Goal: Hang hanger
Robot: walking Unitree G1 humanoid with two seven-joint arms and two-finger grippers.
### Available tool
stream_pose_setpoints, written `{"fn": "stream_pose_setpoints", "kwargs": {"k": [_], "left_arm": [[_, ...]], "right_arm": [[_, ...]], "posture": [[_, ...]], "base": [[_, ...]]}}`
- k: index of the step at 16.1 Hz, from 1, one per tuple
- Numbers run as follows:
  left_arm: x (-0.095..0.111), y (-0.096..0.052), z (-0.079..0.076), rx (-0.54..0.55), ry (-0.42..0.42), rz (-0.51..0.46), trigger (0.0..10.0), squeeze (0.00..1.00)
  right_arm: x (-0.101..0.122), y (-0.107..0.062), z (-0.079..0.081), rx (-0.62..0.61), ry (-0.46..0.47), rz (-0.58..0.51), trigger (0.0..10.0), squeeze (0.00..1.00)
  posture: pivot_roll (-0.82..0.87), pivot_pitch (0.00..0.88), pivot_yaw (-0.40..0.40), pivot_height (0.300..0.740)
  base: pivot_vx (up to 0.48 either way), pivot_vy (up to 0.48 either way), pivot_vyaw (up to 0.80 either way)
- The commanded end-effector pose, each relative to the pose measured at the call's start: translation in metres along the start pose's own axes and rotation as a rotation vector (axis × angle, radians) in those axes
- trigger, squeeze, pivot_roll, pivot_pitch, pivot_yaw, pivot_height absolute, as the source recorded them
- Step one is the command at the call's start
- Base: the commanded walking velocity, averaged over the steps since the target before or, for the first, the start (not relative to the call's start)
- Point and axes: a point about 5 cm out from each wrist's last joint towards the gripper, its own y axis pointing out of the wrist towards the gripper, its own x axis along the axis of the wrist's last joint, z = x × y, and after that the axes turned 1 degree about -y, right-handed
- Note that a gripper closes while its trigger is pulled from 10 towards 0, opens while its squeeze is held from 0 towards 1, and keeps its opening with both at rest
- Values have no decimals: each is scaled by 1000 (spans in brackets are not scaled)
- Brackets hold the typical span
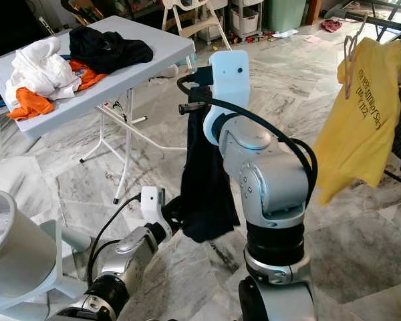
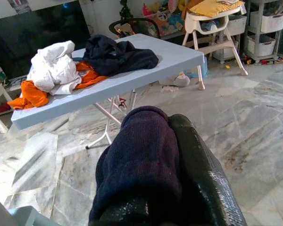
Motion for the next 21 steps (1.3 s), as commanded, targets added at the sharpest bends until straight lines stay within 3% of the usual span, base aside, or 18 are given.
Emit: {"fn": "stream_pose_setpoints", "kwargs": {"k": [1,8,12,18,21], "left_arm": [[3,-1,6,26,-3,-2,0,0],[24,-4,21,89,23,-82,0,0],[35,-10,30,105,52,-103,0,0],[54,-23,34,84,142,-129,0,0],[59,-34,35,91,238,-73,0,0]], "right_arm": [[13,-1,9,37,-6,-62,0,0],[0,3,4,15,-18,-39,0,0],[-17,8,-8,-43,-69,-9,0,0],[-44,13,-15,-78,-95,40,0,0],[-63,16,-23,-118,-156,67,0,0]], "posture": [[-265,60,157,740],[-233,44,150,740],[-208,35,147,740],[-170,29,145,740],[-150,26,143,740]], "base": [[0,0,0],[0,0,0],[0,0,0],[0,0,0],[0,0,0]]}}
